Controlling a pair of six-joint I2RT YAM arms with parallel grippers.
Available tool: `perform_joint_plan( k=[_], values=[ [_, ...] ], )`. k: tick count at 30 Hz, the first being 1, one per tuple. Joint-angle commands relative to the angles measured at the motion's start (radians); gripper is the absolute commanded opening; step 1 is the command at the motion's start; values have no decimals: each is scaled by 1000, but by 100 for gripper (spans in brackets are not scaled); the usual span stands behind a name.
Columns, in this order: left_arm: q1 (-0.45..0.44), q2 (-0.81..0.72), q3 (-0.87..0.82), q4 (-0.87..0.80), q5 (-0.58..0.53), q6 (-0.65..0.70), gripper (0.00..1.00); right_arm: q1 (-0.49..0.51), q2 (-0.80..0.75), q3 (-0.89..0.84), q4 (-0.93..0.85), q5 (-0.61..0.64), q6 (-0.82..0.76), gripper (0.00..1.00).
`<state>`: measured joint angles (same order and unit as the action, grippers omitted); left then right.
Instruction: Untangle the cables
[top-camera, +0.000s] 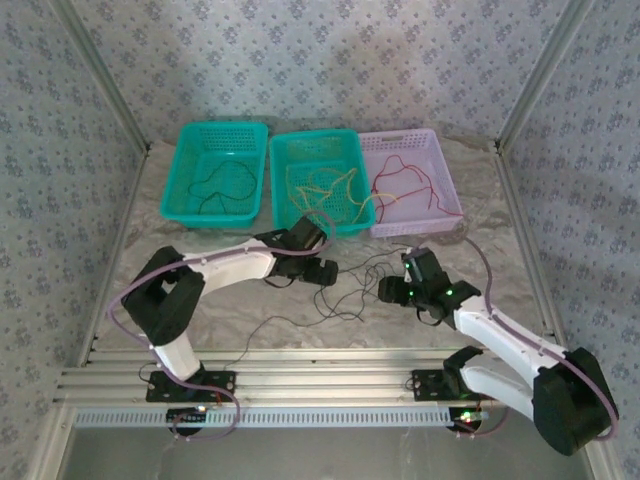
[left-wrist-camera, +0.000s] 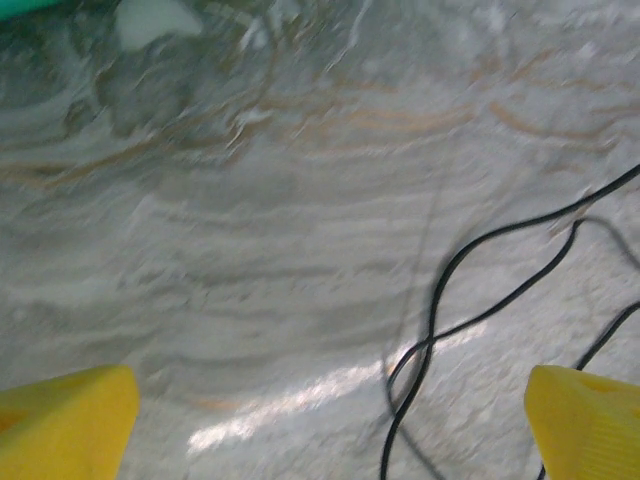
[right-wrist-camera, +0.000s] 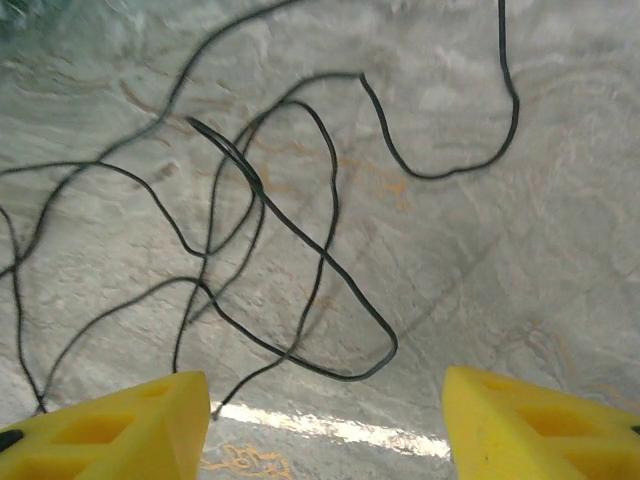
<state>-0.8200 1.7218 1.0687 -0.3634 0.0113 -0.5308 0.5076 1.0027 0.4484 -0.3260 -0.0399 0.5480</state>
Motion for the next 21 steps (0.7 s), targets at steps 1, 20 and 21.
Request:
perform_joint_plan(
  k=[1, 20, 21],
  values=[
    [-8, 20, 52, 31, 7, 27, 98, 6, 23, -28, 73, 16, 37, 63],
    [-11, 146, 55, 141, 115, 32, 65, 5, 149, -45, 203, 19, 16, 44],
    [-11, 152, 57, 142, 123, 32, 62, 4, 149, -47, 206, 21, 17, 44]
  ],
)
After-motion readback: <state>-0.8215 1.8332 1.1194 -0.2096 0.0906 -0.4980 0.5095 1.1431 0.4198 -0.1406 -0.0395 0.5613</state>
